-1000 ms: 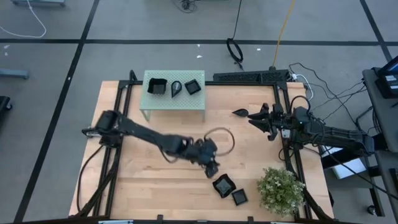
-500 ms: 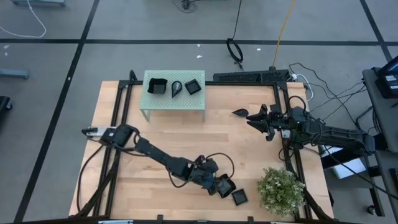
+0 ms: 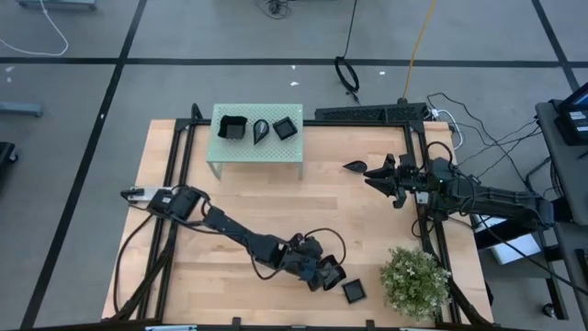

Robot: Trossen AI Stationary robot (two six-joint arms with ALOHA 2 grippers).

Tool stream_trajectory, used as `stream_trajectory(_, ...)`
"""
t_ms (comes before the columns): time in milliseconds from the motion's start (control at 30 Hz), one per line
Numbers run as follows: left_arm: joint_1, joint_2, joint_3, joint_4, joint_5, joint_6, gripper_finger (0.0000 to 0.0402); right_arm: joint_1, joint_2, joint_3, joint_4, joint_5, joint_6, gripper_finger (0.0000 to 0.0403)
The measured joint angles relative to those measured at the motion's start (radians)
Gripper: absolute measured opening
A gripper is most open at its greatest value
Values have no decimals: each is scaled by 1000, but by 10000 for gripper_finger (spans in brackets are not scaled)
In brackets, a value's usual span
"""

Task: Pick & Place Mini shaped plates
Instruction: Stack the distorted square plate on top of the stacked distorted square plates on the shelf

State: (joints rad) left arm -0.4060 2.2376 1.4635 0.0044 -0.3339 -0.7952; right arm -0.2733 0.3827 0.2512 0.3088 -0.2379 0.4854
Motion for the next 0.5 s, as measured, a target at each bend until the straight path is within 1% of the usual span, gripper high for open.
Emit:
stream_trajectory(133,10,-9,0,8,68,-23,24,0,0,0,0,0,0,116)
stream_trajectory(167,13,-13,0,6,84,-31,13,0,0,0,0,0,0,116)
stream_trajectory(300,37,-71,0,6,90,-24,12,0,0,0,0,0,0,116)
stream_trajectory(400,67,-146,0,-3,70,36,5,0,0,-1,0,0,0,116)
stream_trajectory(500,107,-242,0,-17,43,119,10,0,0,-1,0,0,0,116)
